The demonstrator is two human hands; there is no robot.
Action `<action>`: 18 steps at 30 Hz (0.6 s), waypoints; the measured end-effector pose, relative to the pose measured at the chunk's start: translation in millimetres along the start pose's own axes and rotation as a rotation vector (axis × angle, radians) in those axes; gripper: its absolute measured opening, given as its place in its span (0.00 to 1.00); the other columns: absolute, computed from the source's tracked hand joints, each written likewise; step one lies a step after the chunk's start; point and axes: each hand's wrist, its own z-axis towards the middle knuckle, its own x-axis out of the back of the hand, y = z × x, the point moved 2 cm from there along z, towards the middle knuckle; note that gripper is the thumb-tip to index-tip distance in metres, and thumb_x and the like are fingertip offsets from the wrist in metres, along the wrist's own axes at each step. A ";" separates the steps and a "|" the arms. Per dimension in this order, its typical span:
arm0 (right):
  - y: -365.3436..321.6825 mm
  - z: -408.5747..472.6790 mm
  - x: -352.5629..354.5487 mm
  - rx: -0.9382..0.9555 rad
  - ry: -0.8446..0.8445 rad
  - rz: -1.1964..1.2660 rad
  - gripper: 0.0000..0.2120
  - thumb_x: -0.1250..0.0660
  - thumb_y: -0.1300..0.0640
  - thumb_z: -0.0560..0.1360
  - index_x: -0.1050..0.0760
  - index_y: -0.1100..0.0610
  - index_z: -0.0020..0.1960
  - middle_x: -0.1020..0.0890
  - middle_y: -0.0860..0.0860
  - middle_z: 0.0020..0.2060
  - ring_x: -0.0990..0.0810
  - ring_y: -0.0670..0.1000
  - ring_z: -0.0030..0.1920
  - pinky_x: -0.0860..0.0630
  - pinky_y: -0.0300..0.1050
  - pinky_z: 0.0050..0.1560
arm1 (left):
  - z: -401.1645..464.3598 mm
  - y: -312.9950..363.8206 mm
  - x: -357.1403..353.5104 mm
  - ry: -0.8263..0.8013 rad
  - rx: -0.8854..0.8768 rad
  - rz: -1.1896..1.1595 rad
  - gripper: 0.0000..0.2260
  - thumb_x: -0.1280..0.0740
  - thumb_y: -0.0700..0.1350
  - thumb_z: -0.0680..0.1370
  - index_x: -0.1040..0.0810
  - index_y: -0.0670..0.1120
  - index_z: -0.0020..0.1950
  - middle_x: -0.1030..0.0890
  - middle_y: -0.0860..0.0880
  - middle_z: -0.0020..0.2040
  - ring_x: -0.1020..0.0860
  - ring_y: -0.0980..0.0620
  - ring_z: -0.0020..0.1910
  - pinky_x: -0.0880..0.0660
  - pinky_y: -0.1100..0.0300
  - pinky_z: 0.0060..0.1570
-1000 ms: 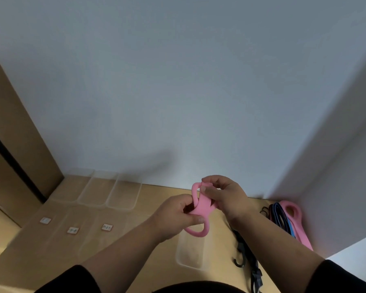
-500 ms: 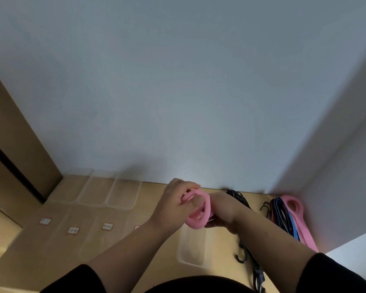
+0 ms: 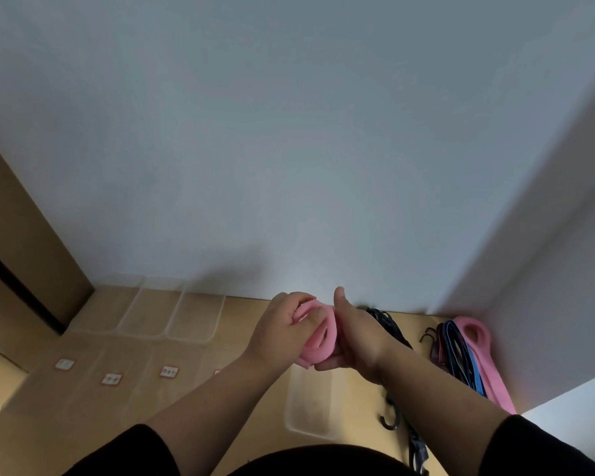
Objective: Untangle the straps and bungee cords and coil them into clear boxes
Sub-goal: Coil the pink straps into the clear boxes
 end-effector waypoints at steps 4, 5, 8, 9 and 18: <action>1.5 -0.1 -0.8 0.100 -0.124 0.016 0.30 0.49 0.31 0.81 0.21 0.50 0.65 0.16 0.55 0.59 0.16 0.57 0.59 0.19 0.57 0.58 | 7.8 -2.8 -0.8 0.058 0.024 0.013 0.06 0.32 0.55 0.79 0.19 0.55 0.47 0.20 0.57 0.47 0.21 0.61 0.48 0.24 0.64 0.45; 2.2 0.1 0.7 0.129 -0.138 0.032 0.28 0.45 0.33 0.81 0.22 0.52 0.66 0.16 0.56 0.60 0.17 0.59 0.60 0.19 0.58 0.59 | 9.3 -4.2 -1.0 0.051 0.048 0.011 0.05 0.32 0.54 0.79 0.19 0.54 0.48 0.20 0.55 0.48 0.21 0.59 0.48 0.22 0.58 0.47; 3.3 2.5 7.2 0.170 -0.130 0.085 0.24 0.32 0.42 0.78 0.24 0.55 0.67 0.18 0.59 0.61 0.17 0.62 0.60 0.19 0.62 0.58 | 11.5 -3.6 -1.3 -0.003 0.052 -0.041 0.05 0.33 0.50 0.78 0.19 0.52 0.45 0.19 0.51 0.44 0.19 0.50 0.45 0.20 0.46 0.46; 4.1 4.1 9.0 0.171 -0.131 0.099 0.22 0.29 0.48 0.77 0.25 0.57 0.67 0.18 0.60 0.61 0.17 0.62 0.59 0.19 0.63 0.58 | 11.6 -3.1 -2.0 -0.024 0.037 -0.054 0.05 0.34 0.49 0.78 0.19 0.53 0.45 0.19 0.52 0.43 0.19 0.52 0.44 0.20 0.49 0.44; 3.1 15.0 16.0 0.273 0.004 0.025 0.12 0.32 0.68 0.77 0.21 0.64 0.60 0.15 0.63 0.53 0.15 0.62 0.53 0.18 0.54 0.53 | 0.8 -28.0 -9.0 -0.106 0.233 -0.191 0.25 0.33 0.60 0.77 0.31 0.53 0.72 0.25 0.56 0.66 0.23 0.60 0.62 0.22 0.59 0.60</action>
